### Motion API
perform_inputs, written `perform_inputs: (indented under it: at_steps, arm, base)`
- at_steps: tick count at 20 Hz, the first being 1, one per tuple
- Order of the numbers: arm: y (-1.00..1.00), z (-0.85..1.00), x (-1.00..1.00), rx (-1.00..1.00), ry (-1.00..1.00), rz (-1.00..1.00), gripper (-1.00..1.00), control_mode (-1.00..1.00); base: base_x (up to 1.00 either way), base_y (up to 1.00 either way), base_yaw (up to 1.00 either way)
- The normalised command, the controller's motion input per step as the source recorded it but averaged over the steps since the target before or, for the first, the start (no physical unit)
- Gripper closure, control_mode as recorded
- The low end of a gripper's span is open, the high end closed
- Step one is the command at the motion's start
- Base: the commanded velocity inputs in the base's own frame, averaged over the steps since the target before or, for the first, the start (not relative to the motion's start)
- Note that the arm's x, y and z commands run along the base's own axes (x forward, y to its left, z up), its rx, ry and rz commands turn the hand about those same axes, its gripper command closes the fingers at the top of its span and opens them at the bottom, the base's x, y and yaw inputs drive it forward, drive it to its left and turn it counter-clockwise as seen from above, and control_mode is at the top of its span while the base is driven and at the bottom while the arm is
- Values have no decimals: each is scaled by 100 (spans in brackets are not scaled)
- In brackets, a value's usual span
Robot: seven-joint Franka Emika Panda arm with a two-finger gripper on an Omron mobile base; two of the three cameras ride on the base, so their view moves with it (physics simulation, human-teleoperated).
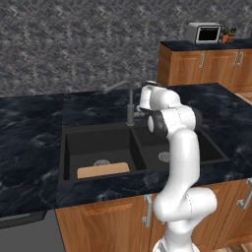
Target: Turn on the sink faucet with hot water and rinse the cutting board for ten seconds, then turn off the faucet. Push the cutting board to reach the water if necessary.
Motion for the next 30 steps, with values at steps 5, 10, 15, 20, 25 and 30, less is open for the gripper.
perform_inputs:
  at_steps: [5,10,15,20,25,30]
  arm:
    - [0,-3,2,0,0,0,-100,-100]
    - [0,-9,3,1,0,-1,-100,-100]
    - [1,-12,4,0,0,0,-100,-100]
    - [0,-5,4,0,0,-1,-100,-100]
    - [5,0,8,0,0,-3,-100,-100]
    - [10,0,11,1,0,-4,-100,-100]
  base:
    - [0,0,0]
    - [0,0,0]
    - [0,0,0]
    - [0,0,0]
    - [0,0,0]
    - [0,0,0]
